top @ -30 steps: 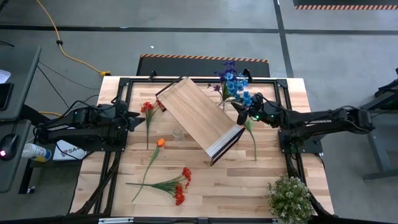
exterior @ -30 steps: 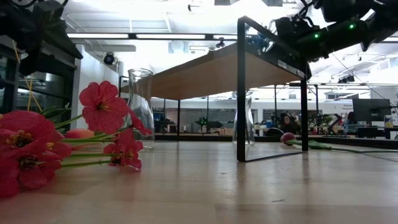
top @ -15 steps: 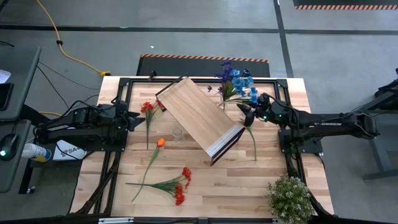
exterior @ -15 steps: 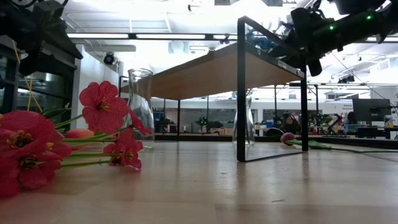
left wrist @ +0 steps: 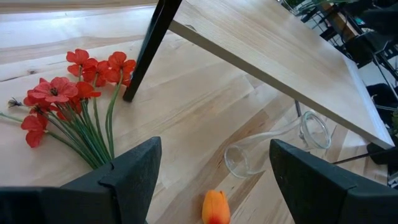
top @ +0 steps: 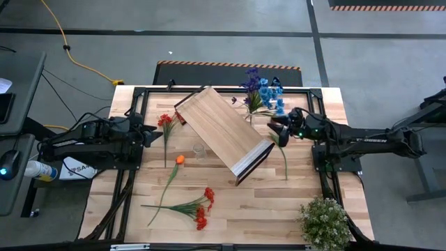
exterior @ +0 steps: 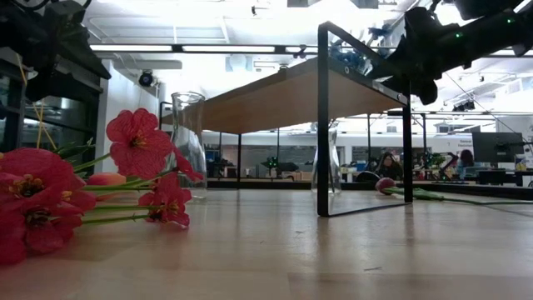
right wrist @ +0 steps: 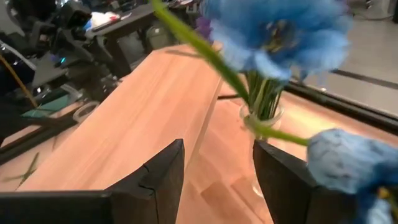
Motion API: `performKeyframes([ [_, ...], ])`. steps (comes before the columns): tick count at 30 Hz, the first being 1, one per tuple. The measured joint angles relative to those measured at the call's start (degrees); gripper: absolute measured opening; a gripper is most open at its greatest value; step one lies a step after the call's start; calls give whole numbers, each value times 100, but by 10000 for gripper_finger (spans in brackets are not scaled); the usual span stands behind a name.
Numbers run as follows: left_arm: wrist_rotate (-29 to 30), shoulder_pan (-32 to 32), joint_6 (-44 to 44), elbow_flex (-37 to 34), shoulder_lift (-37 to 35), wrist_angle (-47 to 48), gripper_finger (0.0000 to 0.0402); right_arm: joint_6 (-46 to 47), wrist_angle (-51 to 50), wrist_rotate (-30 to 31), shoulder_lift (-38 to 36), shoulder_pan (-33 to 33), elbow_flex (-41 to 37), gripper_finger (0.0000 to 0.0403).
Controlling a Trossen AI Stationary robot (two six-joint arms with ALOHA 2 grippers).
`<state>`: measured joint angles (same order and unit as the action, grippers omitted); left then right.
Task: Pick and place flowers into a vace then onto a shelf
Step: Put the blue flowers into the top transparent vase, then put the red flower into the top transparent vase
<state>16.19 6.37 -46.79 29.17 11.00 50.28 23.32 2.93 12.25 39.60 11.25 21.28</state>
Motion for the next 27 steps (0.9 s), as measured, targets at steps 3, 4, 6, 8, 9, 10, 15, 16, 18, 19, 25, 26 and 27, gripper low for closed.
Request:
performKeyframes([
  [3,0,0,0,1,0,1,333,129,-185,-222,-5,0,0,181],
  [4,0,0,0,0,0,2,333,185,-242,-291,-7,0,0,181],
  [6,0,0,0,0,-2,2,333,255,-371,-443,-7,0,0,181],
  [8,0,0,0,0,-2,2,333,367,-476,-587,-7,0,0,181],
  [9,0,0,0,0,0,2,333,386,-504,-665,-7,0,0,181],
  [10,0,0,0,0,-2,2,333,390,-529,-714,-7,0,0,181],
  [15,0,0,0,0,0,2,333,539,-566,-982,-7,0,0,181],
  [16,0,0,0,0,0,0,333,597,-573,-1039,-10,0,0,181],
  [18,0,0,0,0,0,2,333,696,-634,-1167,-36,0,0,181],
  [19,0,-1,0,0,0,0,333,756,-660,-1229,-52,0,0,181],
  [25,0,0,0,0,-2,2,333,883,-710,-1274,-283,0,0,181],
  [26,0,0,0,0,-1,2,333,882,-705,-1274,-343,0,0,181],
  [27,0,0,0,0,0,2,333,882,-703,-1274,-413,0,0,181],
])
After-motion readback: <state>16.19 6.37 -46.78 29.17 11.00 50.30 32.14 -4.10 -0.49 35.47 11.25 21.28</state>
